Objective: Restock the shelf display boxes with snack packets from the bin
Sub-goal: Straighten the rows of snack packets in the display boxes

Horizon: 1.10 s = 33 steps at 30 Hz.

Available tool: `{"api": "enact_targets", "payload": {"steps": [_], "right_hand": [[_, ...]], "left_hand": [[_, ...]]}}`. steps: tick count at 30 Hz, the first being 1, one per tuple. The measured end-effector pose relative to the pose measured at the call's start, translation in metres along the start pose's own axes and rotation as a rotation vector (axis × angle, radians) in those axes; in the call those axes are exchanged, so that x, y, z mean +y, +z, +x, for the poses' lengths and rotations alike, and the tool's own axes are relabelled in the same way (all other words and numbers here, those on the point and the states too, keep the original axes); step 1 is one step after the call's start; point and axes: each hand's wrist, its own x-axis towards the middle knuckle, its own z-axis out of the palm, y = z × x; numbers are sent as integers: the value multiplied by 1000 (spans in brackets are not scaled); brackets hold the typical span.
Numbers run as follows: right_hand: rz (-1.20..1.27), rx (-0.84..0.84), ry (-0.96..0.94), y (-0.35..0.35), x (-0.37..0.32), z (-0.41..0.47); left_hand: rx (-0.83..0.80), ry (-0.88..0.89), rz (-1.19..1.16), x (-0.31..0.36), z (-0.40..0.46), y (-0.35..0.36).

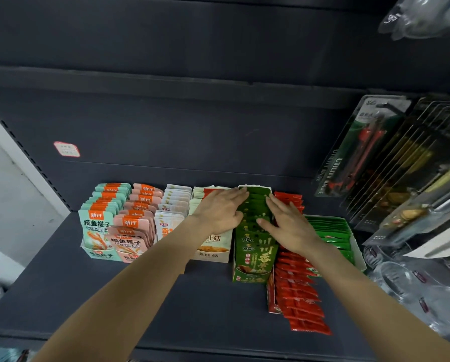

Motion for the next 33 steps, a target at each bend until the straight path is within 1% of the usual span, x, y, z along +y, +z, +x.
{"api": "enact_targets", "payload": {"steps": [1, 3, 8, 13, 17, 20, 23, 24, 25, 27, 29, 33], "right_hand": [[-61, 13, -30, 2, 0, 2], [-107, 22, -59, 6, 0, 5], [-112, 37, -38, 2, 5, 9], [-123, 33, -6, 3, 2, 15], [-119, 26, 11, -3, -2, 21], [-33, 1, -12, -10, 2, 14], [101, 17, -39, -18, 7, -5], [124, 0, -52, -19, 7, -12], [125, -43, -60, -19, 6, -19], [101, -154, -65, -17, 5, -28], [75, -214, -64, -12, 6, -29], [-23, -149, -80, 1, 6, -22]], "left_hand": [[14, -3, 31, -2, -1, 1], [29, -18, 33, -5, -4, 4], [5, 16, -59, 0, -1, 0], [-7, -17, -22, -4, 2, 1], [-23, -29, -61, -2, 6, -1], [-5, -15, -145, 1, 2, -6], [61, 3, -348, 4, -14, -7], [56, 21, -390, 6, -20, -6], [23, 48, -392, 8, -27, -5], [-75, 97, -322, 11, -37, -2], [-132, 116, -238, 11, -42, 0], [-136, 121, -123, 8, -41, 3]]}}
